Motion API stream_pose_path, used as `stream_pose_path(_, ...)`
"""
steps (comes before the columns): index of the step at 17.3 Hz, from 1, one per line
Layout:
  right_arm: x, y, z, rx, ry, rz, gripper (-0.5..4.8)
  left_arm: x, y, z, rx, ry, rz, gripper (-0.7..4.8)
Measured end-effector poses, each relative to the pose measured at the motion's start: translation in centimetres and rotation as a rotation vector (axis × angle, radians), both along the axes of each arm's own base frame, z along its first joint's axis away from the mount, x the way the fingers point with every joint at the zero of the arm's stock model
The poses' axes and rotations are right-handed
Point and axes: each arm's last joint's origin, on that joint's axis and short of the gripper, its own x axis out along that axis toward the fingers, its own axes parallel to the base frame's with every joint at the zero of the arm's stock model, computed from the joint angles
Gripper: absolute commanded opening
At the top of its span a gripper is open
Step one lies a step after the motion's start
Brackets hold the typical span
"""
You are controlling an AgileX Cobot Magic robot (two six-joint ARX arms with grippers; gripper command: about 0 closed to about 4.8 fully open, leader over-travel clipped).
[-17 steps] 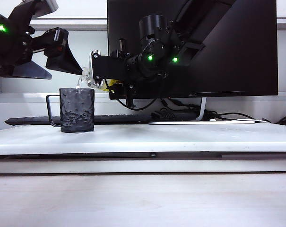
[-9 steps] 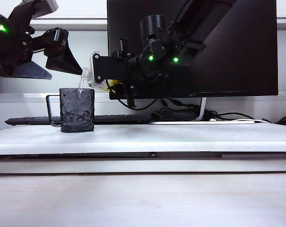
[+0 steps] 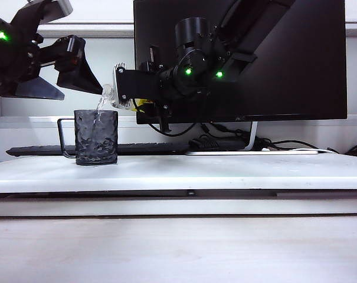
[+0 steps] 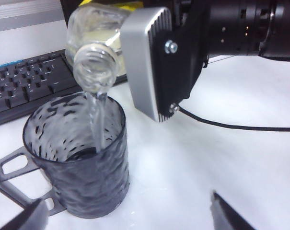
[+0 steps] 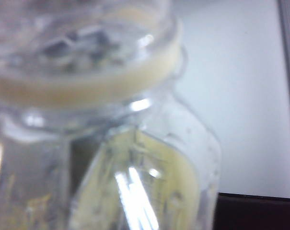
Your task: Carefully pick up the bottle and pour some water from the bottle into the cup.
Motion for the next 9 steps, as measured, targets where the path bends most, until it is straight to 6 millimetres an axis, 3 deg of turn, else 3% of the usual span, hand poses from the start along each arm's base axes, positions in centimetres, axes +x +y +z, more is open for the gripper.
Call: stream_pose_path(9, 0.01, -0.03, -0.01, -0.034, -0.033, -0.003, 1.69, 0.00, 0.00, 0.01, 0.000, 0.000, 0.000, 4.79)
